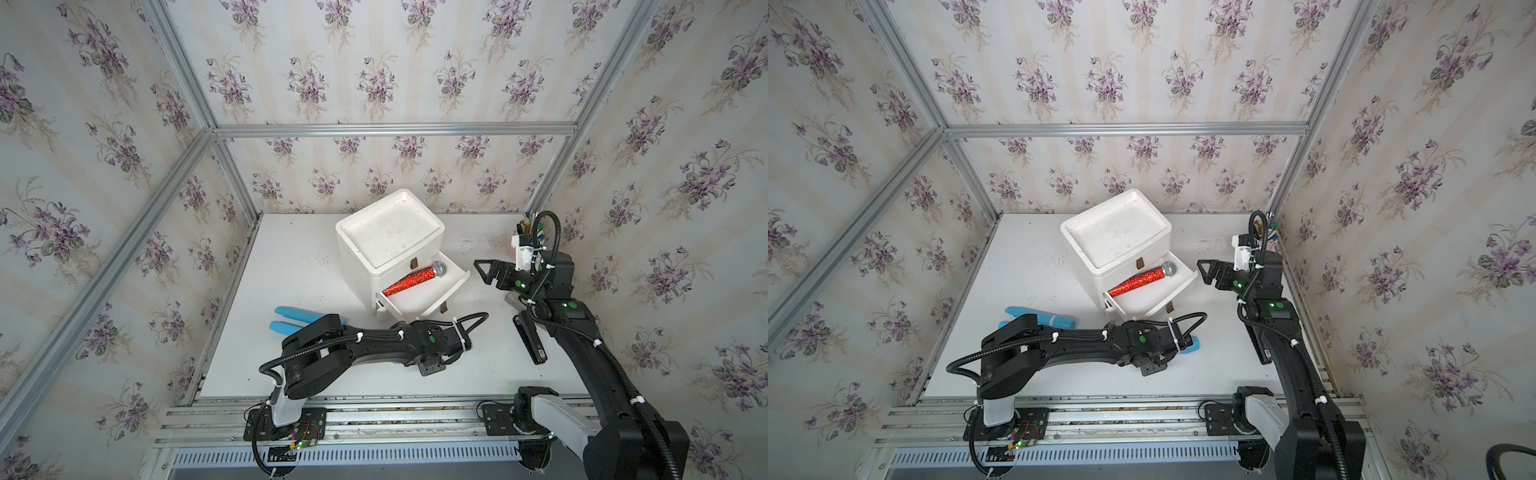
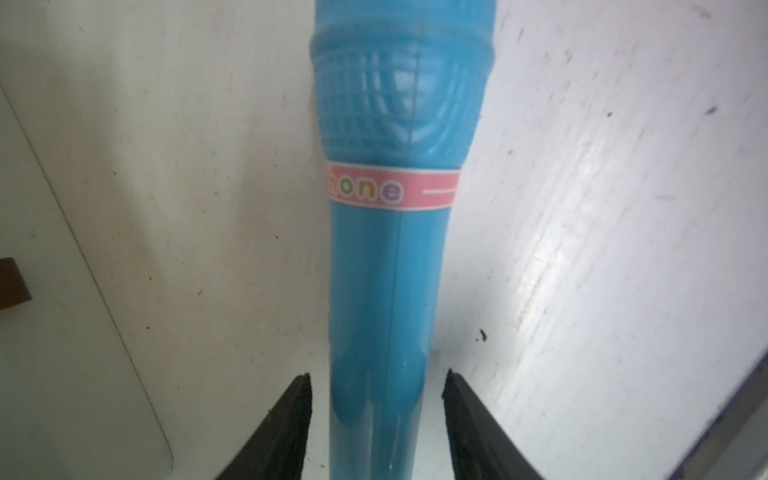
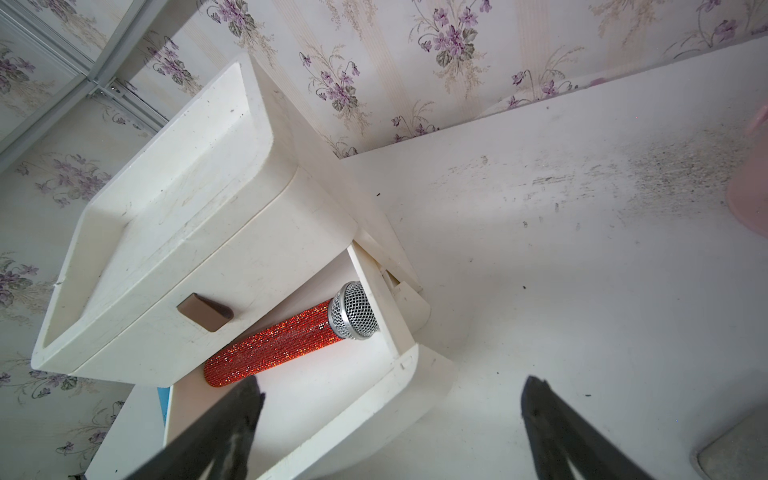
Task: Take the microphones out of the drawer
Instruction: Place the microphone at the center of the board.
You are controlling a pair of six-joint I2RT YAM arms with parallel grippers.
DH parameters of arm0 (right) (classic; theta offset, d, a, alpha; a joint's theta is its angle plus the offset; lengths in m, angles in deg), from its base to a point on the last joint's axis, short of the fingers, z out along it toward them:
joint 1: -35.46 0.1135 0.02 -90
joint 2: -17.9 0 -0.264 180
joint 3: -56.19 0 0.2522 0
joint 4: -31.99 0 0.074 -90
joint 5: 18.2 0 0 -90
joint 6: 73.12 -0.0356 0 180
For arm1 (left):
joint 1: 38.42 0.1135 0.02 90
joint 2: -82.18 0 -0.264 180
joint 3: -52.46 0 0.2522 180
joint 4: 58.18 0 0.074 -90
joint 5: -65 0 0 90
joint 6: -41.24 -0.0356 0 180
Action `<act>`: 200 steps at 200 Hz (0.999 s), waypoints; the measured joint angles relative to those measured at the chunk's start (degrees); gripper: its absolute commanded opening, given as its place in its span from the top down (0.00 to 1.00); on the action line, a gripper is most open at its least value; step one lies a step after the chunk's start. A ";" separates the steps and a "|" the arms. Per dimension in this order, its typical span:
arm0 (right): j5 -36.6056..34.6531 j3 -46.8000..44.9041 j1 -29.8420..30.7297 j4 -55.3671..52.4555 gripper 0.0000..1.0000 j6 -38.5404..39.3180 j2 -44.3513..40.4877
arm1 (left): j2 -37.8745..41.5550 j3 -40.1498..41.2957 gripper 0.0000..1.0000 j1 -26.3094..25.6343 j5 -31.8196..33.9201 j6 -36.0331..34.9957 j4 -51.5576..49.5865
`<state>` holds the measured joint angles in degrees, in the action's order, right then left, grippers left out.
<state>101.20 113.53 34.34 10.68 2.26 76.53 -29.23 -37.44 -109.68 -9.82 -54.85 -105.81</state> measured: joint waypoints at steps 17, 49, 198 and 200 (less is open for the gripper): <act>0.02 -0.07 0.00 0.02 0.05 -0.02 -0.09 | 0.00 0.00 0.40 0.00 -0.11 -0.13 0.00; 0.02 -0.15 -0.02 0.02 0.04 -0.22 -0.44 | -0.44 -0.44 0.42 0.00 -0.79 -0.22 0.02; 0.00 -0.15 -0.66 -0.04 0.04 -0.39 -1.27 | 0.94 0.31 0.72 0.02 -4.74 -1.09 -1.42; 0.00 -0.15 -0.66 -0.04 0.04 -0.39 -1.27 | 1.38 0.48 0.73 0.02 -4.63 -1.07 -1.68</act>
<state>101.20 113.37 33.68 10.64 1.87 75.27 -27.85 -36.96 -109.66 -14.45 -55.92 -107.49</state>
